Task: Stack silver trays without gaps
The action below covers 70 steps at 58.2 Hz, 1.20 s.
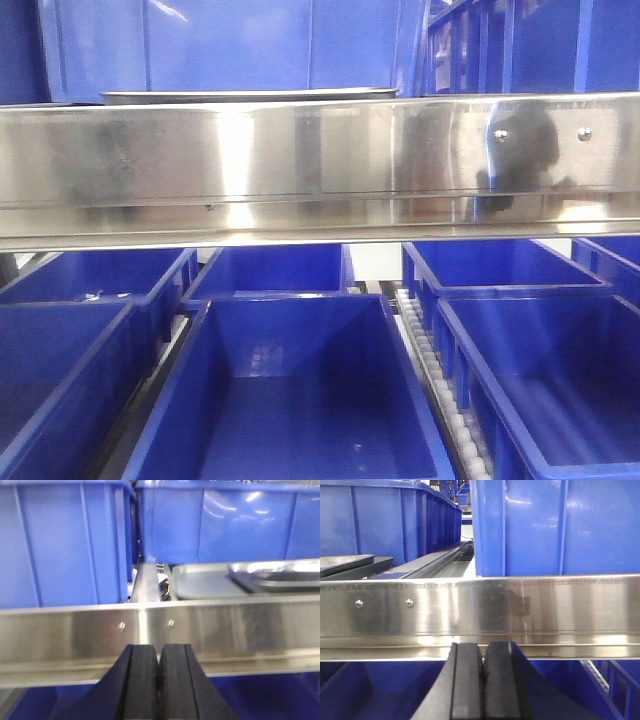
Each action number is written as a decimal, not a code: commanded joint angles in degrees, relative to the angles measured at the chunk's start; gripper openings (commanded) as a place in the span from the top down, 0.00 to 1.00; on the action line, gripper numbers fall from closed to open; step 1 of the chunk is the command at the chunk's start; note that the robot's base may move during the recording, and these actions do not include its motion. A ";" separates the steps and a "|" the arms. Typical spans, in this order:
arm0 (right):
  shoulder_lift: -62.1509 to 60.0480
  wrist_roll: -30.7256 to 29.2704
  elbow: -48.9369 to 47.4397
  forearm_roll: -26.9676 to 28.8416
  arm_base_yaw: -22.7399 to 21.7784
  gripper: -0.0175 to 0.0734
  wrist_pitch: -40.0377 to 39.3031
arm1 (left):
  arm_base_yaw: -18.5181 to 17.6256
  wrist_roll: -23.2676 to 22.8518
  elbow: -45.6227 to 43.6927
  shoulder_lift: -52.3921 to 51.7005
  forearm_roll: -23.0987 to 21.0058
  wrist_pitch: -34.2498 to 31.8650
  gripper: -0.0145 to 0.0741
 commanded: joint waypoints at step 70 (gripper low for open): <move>-0.27 0.00 0.02 -0.57 -0.37 0.89 -0.66 | -0.36 -9.56 7.98 -0.42 6.08 -13.74 0.86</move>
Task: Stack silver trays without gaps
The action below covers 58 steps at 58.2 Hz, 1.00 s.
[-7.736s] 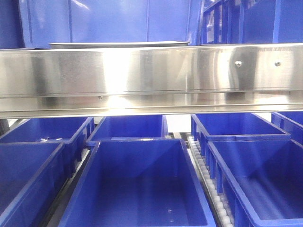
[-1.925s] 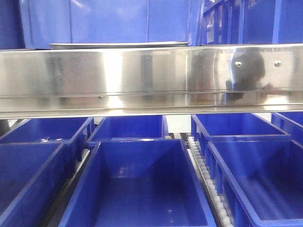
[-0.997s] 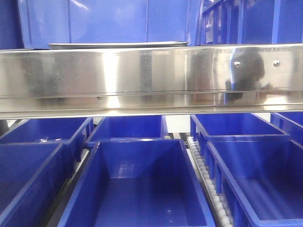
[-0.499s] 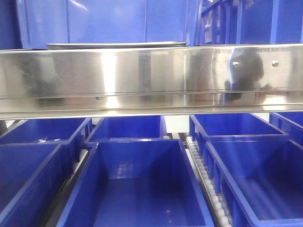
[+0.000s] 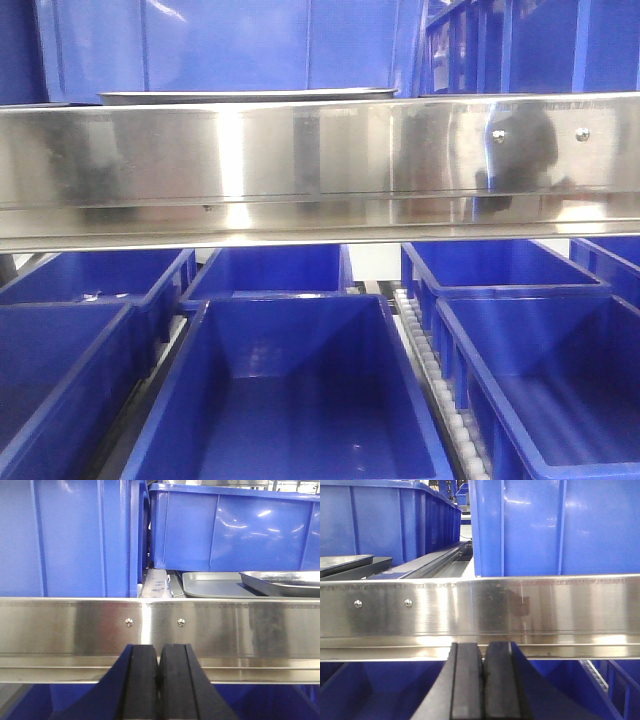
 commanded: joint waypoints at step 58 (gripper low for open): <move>-0.27 0.00 0.02 -0.57 -0.37 0.89 -0.66 | -0.36 -0.44 -0.13 -0.21 -0.54 -1.29 0.86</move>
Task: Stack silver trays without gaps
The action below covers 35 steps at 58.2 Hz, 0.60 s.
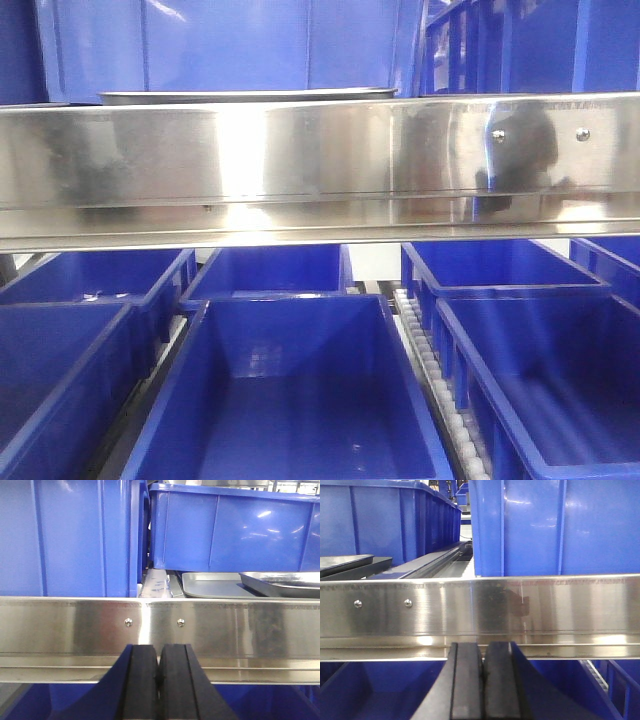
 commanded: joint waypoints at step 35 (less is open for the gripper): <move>-0.27 0.00 0.02 -0.57 -0.37 0.89 -0.66 | -0.36 -0.44 -0.13 -0.21 -0.31 -1.29 0.86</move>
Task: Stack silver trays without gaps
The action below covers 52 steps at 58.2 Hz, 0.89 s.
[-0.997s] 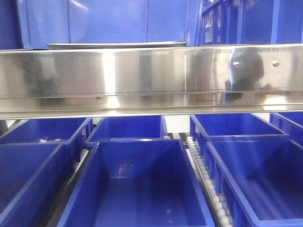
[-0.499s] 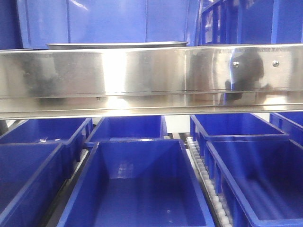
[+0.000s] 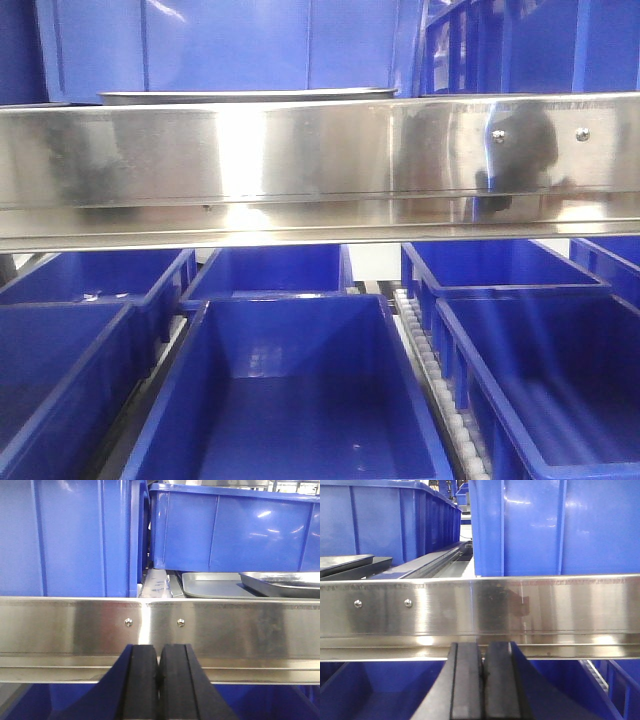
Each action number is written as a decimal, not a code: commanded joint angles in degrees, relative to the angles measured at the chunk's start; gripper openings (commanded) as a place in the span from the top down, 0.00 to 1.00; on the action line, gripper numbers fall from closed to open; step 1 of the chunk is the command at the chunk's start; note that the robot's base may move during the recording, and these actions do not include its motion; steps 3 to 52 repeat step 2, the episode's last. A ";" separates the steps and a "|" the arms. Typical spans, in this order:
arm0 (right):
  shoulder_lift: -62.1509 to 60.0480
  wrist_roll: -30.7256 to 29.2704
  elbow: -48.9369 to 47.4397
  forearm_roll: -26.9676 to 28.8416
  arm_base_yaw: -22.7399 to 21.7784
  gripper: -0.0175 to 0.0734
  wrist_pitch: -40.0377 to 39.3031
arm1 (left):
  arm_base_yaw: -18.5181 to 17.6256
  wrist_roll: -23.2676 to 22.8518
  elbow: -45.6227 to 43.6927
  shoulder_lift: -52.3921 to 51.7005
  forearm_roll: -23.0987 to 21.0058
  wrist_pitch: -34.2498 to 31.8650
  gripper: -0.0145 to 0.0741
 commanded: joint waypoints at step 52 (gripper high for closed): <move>-0.27 0.00 0.02 -0.57 -0.37 0.89 -0.66 | -0.36 -0.44 -0.13 -0.21 -0.31 -1.29 0.86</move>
